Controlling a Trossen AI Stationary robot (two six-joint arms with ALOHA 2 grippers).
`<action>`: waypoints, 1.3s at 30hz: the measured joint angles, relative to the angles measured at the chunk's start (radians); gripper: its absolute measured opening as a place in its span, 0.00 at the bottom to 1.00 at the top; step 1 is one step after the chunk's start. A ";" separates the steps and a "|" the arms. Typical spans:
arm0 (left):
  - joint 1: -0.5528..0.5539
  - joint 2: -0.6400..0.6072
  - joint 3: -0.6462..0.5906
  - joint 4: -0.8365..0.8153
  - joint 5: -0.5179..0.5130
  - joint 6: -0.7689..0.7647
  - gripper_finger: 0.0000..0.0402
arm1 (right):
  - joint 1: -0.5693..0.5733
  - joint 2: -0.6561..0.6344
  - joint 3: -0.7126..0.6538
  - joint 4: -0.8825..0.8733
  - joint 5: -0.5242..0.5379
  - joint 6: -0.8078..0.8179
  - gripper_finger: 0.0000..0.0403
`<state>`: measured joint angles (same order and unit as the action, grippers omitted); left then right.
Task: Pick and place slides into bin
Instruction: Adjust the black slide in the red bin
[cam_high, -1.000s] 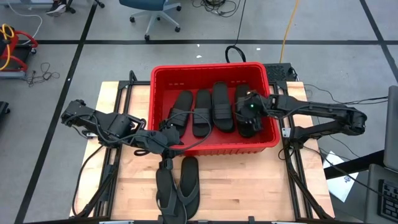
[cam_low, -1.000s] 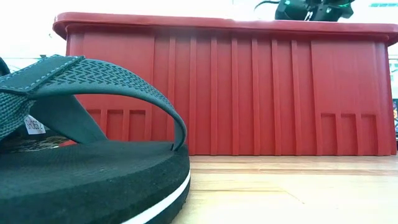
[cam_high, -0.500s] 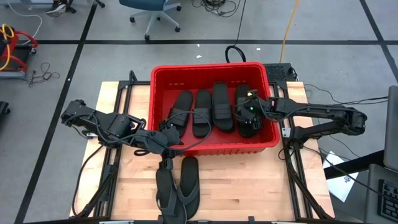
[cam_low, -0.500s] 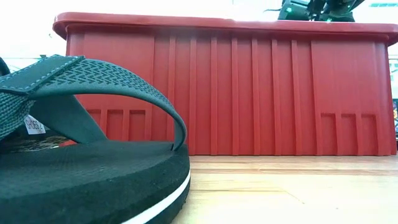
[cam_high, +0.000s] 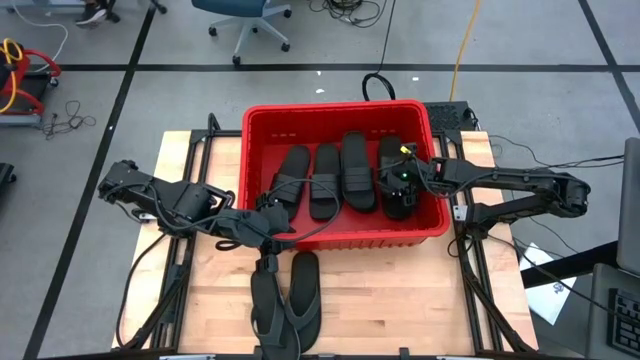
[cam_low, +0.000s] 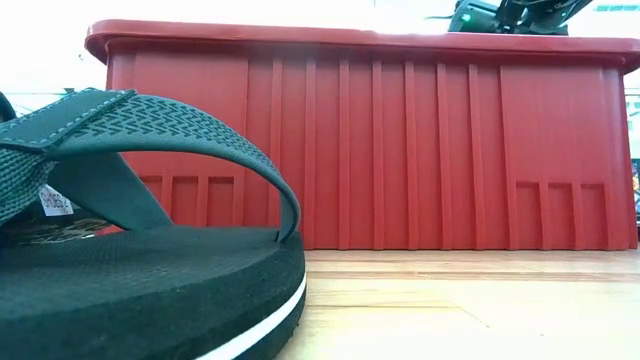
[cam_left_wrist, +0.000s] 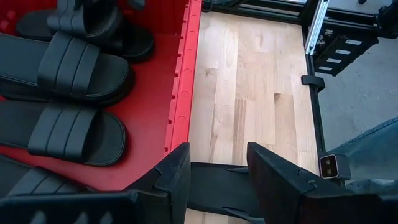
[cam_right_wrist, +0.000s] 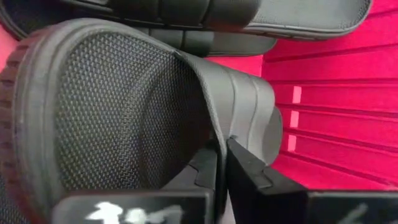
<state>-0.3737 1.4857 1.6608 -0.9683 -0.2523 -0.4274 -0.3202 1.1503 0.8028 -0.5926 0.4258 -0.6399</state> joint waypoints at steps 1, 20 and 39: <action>0.000 0.000 0.000 0.000 0.000 0.000 0.38 | 0.000 0.000 0.000 -0.002 0.002 -0.001 0.03; 0.000 0.000 0.000 0.001 0.000 -0.003 0.38 | 0.228 -0.145 -0.002 -0.025 0.147 0.039 0.01; 0.000 0.000 0.000 0.001 0.000 -0.003 0.38 | 0.235 -0.044 0.000 -0.098 0.148 0.124 0.01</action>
<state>-0.3735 1.4857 1.6606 -0.9676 -0.2523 -0.4305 -0.0851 1.1067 0.8032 -0.6910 0.5735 -0.5159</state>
